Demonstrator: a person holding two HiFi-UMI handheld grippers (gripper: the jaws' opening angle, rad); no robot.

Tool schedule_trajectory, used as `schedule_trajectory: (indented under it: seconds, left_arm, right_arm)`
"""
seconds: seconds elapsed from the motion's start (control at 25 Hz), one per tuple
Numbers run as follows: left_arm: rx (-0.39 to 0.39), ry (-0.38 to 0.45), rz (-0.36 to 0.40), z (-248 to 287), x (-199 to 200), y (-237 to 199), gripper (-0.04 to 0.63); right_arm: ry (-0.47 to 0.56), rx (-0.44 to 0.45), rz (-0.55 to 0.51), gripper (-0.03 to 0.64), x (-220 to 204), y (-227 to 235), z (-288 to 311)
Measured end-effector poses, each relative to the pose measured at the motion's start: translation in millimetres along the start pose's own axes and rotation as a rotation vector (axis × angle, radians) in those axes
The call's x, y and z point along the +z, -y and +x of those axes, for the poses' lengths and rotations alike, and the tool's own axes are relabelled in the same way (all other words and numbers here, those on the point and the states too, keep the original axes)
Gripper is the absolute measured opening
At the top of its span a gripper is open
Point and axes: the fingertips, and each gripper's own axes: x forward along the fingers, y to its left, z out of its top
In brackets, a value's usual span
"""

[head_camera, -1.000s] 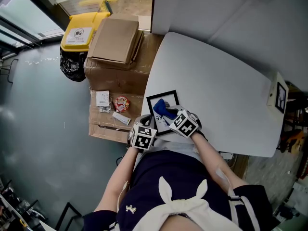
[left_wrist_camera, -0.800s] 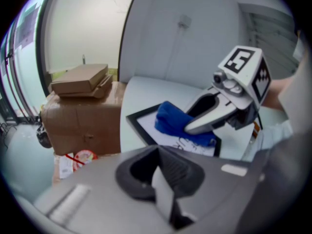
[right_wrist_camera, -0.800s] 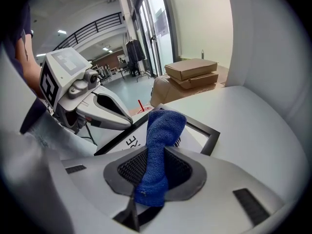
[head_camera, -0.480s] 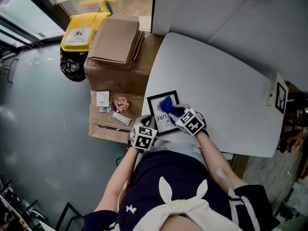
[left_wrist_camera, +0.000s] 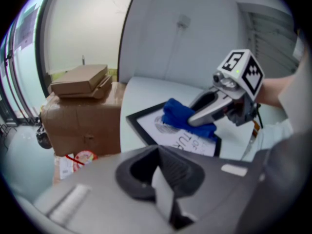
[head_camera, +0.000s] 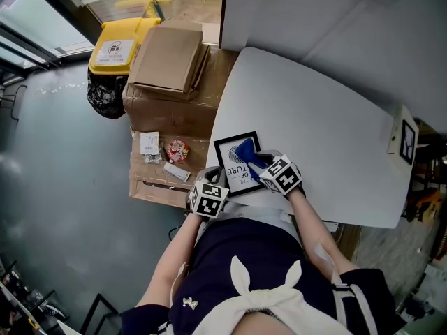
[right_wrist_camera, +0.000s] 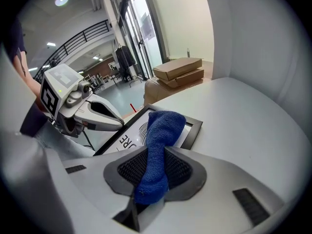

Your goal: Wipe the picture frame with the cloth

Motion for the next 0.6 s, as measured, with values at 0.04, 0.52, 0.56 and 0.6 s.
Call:
schedule_trajectory:
  seconds: [0.04,0.52,0.56,0.6]
  left_arm:
    - [0.001,0.000,0.001,-0.1,0.1,0.2,0.005]
    - [0.003,-0.002,0.010,0.5,-0.4,0.5,0.005]
    - [0.002,-0.002,0.010,0.3,-0.2,0.6,0.005]
    - [0.001,-0.003,0.010,0.2,-0.1,0.6,0.005]
  right_arm:
    - [0.004,0.004,0.012,0.084,0.0,0.9,-0.8]
    - [-0.006,0.050,0.039,0.084,-9.2,-5.7,-4.8]
    - [-0.007,0.052,0.037,0.084,-10.2,-6.9,-5.2]
    - [-0.008,0.053,0.036,0.084,-11.1,-8.1,-5.6]
